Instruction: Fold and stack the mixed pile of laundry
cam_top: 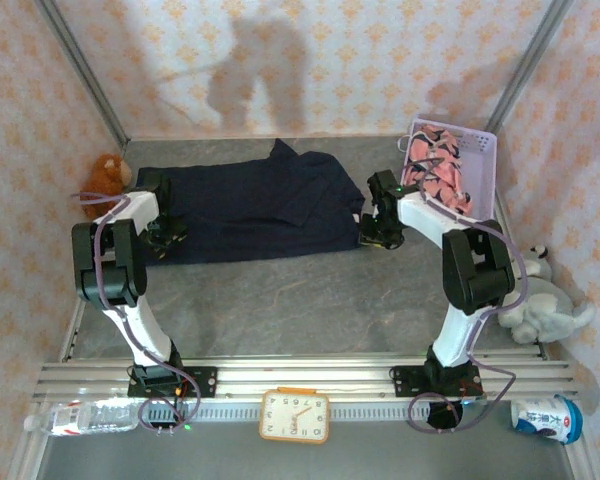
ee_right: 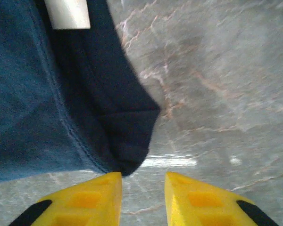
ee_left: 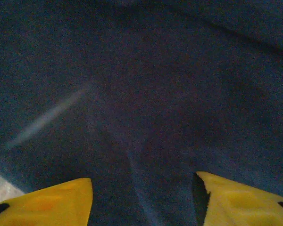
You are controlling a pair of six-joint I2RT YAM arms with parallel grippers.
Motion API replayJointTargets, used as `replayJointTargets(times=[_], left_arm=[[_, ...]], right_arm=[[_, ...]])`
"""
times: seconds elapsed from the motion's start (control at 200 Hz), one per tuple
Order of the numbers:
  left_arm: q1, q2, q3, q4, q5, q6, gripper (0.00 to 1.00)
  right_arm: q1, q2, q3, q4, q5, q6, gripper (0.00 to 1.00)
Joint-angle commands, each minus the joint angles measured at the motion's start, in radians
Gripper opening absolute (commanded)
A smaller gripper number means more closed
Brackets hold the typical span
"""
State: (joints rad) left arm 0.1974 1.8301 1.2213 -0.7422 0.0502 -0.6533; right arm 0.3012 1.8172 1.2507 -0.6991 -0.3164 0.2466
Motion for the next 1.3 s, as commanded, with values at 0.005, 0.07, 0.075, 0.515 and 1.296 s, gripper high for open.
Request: replayJointTargets(times=[0.005, 0.07, 0.075, 0.515, 1.296], left_arm=[[-0.004, -0.082, -0.02, -0.041, 0.043, -0.007, 0.61], [-0.014, -0.105, -0.044, -0.022, 0.055, -0.022, 0.62], [-0.015, -0.107, -0.046, -0.021, 0.055, -0.024, 0.62], [-0.024, 0.054, -0.093, 0.063, 0.032, -0.099, 0.56], [-0.13, -0.144, -0.027, 0.006, 0.097, -0.027, 0.61]], right_arm=[[0.005, 0.031, -0.012, 0.068, -0.074, 0.048, 0.33], [0.005, 0.039, -0.026, 0.09, -0.06, 0.074, 0.36], [0.005, 0.04, -0.026, 0.093, -0.057, 0.075, 0.36], [-0.016, 0.043, -0.012, 0.081, 0.088, 0.044, 0.03], [0.152, 0.044, 0.168, -0.015, 0.215, 0.019, 0.31]])
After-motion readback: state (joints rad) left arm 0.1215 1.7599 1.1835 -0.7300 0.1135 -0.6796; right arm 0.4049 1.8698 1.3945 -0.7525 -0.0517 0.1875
